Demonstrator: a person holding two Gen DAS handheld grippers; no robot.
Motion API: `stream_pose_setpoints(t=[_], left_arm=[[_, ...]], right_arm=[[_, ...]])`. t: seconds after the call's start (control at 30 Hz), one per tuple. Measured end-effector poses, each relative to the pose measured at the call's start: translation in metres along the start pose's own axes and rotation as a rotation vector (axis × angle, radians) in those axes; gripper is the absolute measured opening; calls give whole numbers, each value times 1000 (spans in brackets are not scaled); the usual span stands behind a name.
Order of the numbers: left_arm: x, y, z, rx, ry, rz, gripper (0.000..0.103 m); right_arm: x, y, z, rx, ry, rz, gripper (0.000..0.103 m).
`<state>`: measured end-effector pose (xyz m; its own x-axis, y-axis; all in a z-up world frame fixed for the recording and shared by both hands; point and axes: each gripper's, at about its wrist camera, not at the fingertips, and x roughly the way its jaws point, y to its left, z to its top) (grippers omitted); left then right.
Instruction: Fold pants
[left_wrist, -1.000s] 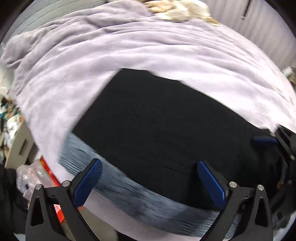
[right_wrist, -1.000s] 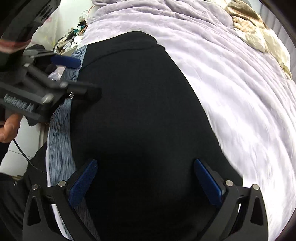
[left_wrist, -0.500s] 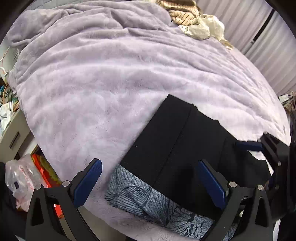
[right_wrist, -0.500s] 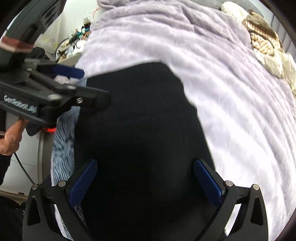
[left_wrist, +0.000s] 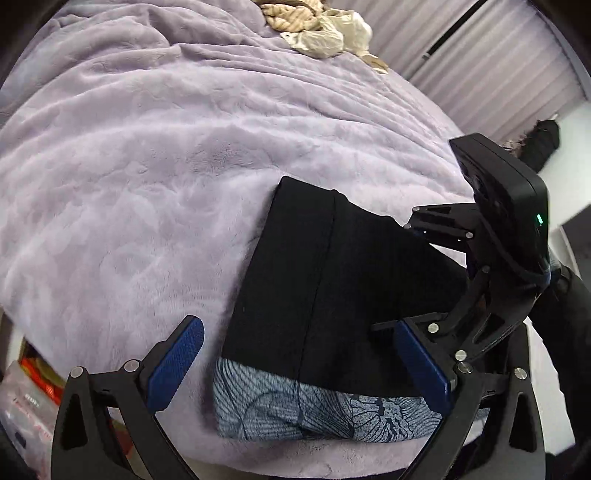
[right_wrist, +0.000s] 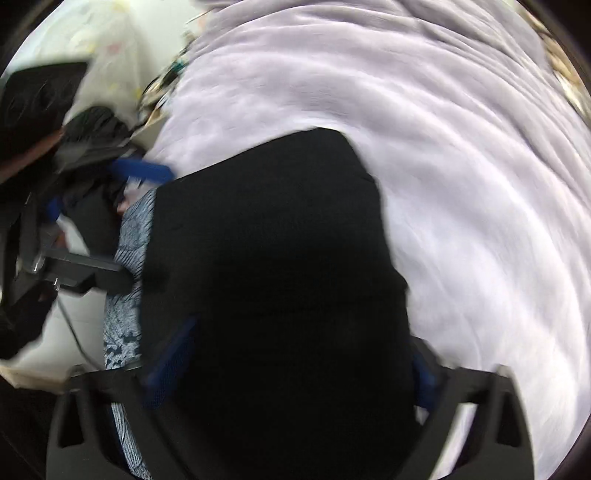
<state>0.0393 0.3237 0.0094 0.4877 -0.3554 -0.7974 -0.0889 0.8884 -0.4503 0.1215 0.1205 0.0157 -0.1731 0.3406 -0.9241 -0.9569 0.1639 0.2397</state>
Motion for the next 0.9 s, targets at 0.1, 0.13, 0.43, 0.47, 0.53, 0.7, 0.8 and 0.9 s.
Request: stream_pose_setpoints(t=[0.1, 0.13, 0.43, 0.47, 0.53, 0.7, 0.8, 0.9], left_arm=[[-5, 6, 7, 42, -5, -67, 103], [-9, 4, 9, 72, -21, -89, 103], [-2, -37, 19, 390, 8, -276, 103], [7, -47, 15, 442, 42, -257, 103], [23, -61, 6, 487, 107, -244, 103], [47, -61, 15, 380, 179, -97, 46], [47, -70, 17, 375, 202, -46, 45], [39, -80, 18, 378, 199, -14, 37]], right_arm=[[-24, 10, -10, -72, -45, -48, 33], [-38, 9, -16, -73, -80, -56, 26], [-85, 68, -40, -261, -228, -153, 18], [-79, 71, -31, -259, -234, -152, 18], [-61, 75, -5, -236, -231, -151, 18], [-31, 46, 24, -92, -115, -178, 36], [-40, 24, 26, 51, -92, -183, 36], [-72, 28, -4, 45, -120, -204, 56]])
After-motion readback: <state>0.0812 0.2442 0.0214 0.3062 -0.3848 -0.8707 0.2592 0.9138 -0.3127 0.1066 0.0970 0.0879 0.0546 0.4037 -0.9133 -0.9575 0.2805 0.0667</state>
